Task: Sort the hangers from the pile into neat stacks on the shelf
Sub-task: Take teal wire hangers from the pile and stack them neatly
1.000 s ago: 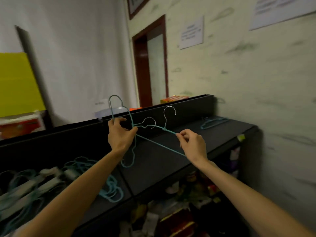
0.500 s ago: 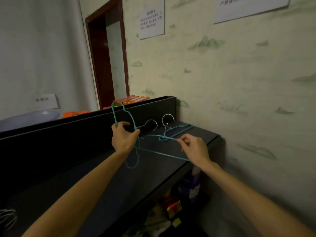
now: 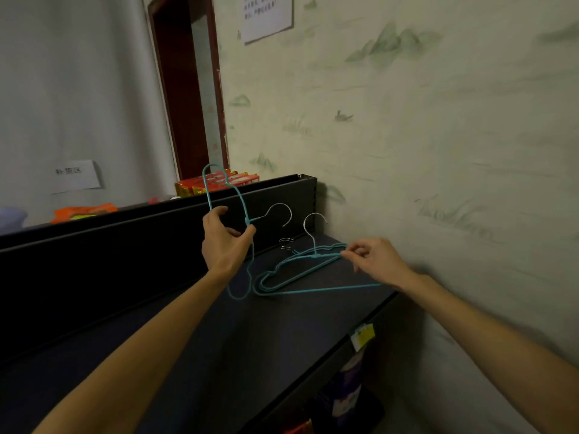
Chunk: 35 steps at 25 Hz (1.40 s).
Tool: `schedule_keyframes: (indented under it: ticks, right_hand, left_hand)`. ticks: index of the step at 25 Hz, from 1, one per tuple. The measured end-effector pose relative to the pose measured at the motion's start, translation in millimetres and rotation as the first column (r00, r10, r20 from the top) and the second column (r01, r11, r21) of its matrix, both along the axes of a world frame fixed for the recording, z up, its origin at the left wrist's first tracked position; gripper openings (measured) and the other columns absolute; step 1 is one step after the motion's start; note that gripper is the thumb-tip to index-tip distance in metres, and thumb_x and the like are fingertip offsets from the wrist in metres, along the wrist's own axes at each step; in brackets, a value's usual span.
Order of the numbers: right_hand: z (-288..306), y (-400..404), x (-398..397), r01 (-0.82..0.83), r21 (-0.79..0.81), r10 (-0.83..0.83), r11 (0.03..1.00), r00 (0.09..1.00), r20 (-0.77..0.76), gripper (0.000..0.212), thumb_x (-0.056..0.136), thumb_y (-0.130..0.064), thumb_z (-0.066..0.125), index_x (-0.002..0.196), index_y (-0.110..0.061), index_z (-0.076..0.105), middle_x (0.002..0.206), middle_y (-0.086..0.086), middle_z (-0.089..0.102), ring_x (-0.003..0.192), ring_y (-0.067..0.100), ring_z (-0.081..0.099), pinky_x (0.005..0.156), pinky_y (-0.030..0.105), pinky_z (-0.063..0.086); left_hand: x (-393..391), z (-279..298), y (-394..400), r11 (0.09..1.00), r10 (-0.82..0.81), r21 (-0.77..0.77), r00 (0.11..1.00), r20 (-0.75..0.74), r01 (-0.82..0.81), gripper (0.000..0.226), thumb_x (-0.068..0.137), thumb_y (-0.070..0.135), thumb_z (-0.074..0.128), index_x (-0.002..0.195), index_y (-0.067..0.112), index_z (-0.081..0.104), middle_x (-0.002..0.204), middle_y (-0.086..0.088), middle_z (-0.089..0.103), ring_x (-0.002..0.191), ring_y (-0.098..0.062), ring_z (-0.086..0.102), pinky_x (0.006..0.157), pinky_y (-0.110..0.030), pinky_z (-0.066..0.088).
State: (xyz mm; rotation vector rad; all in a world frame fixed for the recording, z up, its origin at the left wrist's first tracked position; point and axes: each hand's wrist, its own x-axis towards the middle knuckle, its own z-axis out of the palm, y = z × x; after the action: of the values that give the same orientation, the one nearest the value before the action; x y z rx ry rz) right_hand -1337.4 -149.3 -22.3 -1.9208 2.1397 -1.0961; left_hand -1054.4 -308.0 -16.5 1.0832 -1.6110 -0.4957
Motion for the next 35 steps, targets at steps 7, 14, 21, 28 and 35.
schedule_keyframes:
  ticks: [7, 14, 21, 28, 35]
  right_hand:
    - [-0.9, -131.4, -69.1, -0.274, 0.220, 0.343, 0.936, 0.847, -0.405, 0.020, 0.089, -0.045, 0.068, 0.100, -0.029, 0.076, 0.093, -0.008, 0.075, 0.081, 0.011, 0.067, 0.075, 0.030, 0.053]
    - [-38.4, -184.2, -93.1, -0.472, 0.185, 0.505, 0.862, 0.830, -0.237, 0.024, 0.092, -0.040, 0.068, 0.111, -0.028, 0.076, 0.103, -0.013, 0.074, 0.084, -0.002, 0.060, 0.075, 0.021, 0.050]
    - [-46.6, -191.3, -109.0, -0.515, 0.123, 0.529, 0.848, 0.833, -0.160, 0.019, 0.091, -0.037, 0.069, 0.103, -0.027, 0.079, 0.103, -0.014, 0.070, 0.089, 0.002, 0.062, 0.077, 0.027, 0.054]
    - [-40.3, -201.2, -111.6, -0.489, 0.258, 0.537, 0.833, 0.828, -0.163, 0.021, 0.090, -0.038, 0.071, 0.107, -0.028, 0.078, 0.101, -0.014, 0.074, 0.088, 0.002, 0.065, 0.083, 0.029, 0.057]
    - [-37.9, -207.6, -105.0, -0.488, 0.306, 0.568, 0.817, 0.772, -0.286, 0.022, 0.089, -0.042, 0.071, 0.107, -0.031, 0.077, 0.093, -0.019, 0.064, 0.086, 0.003, 0.063, 0.080, 0.032, 0.057]
  left_hand:
    - [-27.8, -11.8, -27.3, 0.994, 0.093, -0.077, 0.979, 0.182, -0.080, 0.063, 0.084, 0.037, 0.078, 0.138, 0.025, 0.046, 0.136, 0.010, 0.046, 0.079, 0.003, 0.064, 0.062, -0.015, 0.047]
    - [-37.4, -19.6, -26.6, 0.972, 0.235, -0.066, 0.939, 0.249, -0.226, 0.061, 0.083, 0.036, 0.079, 0.135, 0.024, 0.050, 0.134, 0.010, 0.046, 0.079, 0.004, 0.065, 0.062, -0.014, 0.045]
    - [-37.5, -12.5, -24.1, 0.956, 0.292, -0.081, 0.909, 0.298, -0.281, 0.060, 0.081, 0.035, 0.080, 0.133, 0.025, 0.052, 0.131, 0.010, 0.047, 0.074, 0.001, 0.065, 0.062, -0.016, 0.044]
    - [-51.6, -16.5, -21.9, 0.971, 0.241, -0.091, 0.898, 0.369, -0.223, 0.059, 0.081, 0.038, 0.080, 0.132, 0.025, 0.052, 0.130, 0.011, 0.047, 0.073, 0.000, 0.067, 0.064, -0.020, 0.053]
    - [-44.6, -24.6, -19.7, 0.972, 0.235, -0.083, 0.880, 0.413, -0.220, 0.059, 0.082, 0.041, 0.079, 0.131, 0.024, 0.052, 0.130, 0.010, 0.048, 0.072, -0.001, 0.067, 0.064, -0.029, 0.060]
